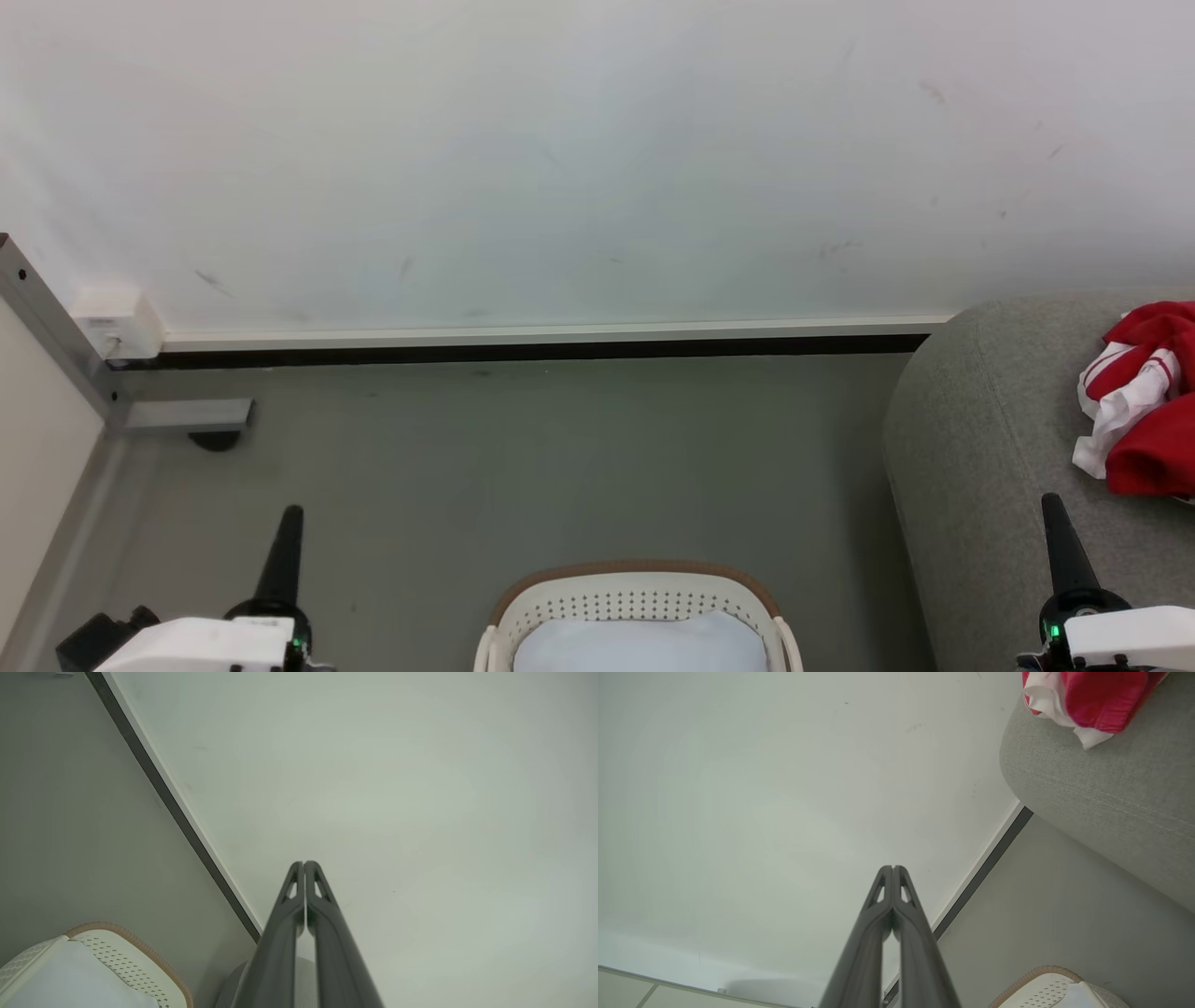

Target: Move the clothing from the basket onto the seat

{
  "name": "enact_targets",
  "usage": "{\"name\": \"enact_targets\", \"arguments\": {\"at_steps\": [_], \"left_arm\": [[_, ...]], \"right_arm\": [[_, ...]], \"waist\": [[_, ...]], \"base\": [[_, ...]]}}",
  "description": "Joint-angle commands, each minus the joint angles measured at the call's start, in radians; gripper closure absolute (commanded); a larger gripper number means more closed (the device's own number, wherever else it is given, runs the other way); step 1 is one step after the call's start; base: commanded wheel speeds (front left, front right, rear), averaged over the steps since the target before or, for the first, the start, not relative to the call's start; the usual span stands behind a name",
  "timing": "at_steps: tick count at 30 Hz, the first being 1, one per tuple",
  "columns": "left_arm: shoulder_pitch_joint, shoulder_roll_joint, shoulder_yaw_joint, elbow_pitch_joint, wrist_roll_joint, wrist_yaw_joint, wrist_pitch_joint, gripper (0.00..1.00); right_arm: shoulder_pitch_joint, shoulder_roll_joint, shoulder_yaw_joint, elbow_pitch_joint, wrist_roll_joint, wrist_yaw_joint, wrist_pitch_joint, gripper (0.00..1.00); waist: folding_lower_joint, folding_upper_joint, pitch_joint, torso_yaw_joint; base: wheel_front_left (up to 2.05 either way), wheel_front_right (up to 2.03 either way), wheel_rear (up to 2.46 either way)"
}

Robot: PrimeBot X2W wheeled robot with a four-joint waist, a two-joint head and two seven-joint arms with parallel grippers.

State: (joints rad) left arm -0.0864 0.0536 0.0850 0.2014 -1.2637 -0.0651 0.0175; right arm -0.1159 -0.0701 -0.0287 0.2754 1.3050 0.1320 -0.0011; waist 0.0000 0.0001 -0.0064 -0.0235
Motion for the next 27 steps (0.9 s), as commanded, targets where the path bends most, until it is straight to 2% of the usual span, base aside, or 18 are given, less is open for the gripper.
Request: {"name": "enact_targets", "arguments": {"at_steps": [1, 27], "left_arm": [[-0.019, 0.004, 0.005, -0.012, -0.028, 0.000, 0.009, 1.00], [-0.020, 0.000, 0.024, -0.037, -0.235, 0.014, 0.065, 1.00]], "right_arm": [[-0.018, -0.012, -0.004, -0.011, 0.029, -0.002, 0.004, 1.00], [-0.017, -0.030, -0.011, -0.016, 0.247, -0.002, 0.040, 1.00]], "waist": [[0.0000, -0.0001, 0.000, 0.001], [0.0000, -0.0001, 0.002, 0.014]], "base": [[0.00, 0.00, 0.00], [0.00, 0.00, 0.00]]}}
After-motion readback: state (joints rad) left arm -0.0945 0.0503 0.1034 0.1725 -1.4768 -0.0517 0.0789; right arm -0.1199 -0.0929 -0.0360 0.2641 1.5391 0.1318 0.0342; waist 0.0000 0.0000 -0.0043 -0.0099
